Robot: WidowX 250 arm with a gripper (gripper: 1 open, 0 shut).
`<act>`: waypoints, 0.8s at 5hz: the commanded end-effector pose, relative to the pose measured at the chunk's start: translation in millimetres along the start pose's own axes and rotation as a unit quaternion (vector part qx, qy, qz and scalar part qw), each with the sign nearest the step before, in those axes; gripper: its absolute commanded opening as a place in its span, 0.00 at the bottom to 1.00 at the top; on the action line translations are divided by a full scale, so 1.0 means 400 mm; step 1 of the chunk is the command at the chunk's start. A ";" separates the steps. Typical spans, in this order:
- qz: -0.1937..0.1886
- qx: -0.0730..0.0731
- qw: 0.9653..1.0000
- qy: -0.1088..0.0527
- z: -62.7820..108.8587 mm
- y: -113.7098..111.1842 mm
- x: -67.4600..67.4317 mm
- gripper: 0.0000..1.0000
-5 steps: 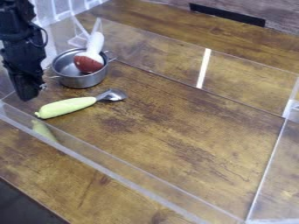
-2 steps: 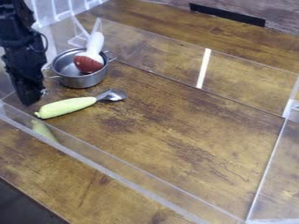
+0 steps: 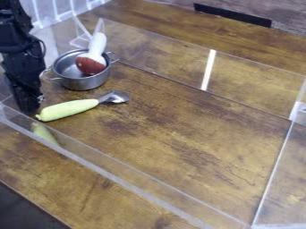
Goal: Move the green spoon to the left
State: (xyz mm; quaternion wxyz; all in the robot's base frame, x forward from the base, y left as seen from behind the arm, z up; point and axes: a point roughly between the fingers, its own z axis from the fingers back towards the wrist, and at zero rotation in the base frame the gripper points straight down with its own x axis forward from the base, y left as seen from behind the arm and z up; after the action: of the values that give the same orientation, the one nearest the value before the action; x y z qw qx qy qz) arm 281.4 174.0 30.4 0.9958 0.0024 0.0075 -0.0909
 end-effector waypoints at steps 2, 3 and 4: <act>0.030 0.025 0.999 -0.033 0.083 -0.037 0.039 1.00; 0.021 0.031 0.998 -0.045 0.118 -0.064 0.043 1.00; 0.010 0.040 0.997 -0.061 0.171 -0.102 0.057 1.00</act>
State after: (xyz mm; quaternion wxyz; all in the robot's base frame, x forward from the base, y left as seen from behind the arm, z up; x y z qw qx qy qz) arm 295.1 131.0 79.9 0.9962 0.0238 -0.0334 -0.0772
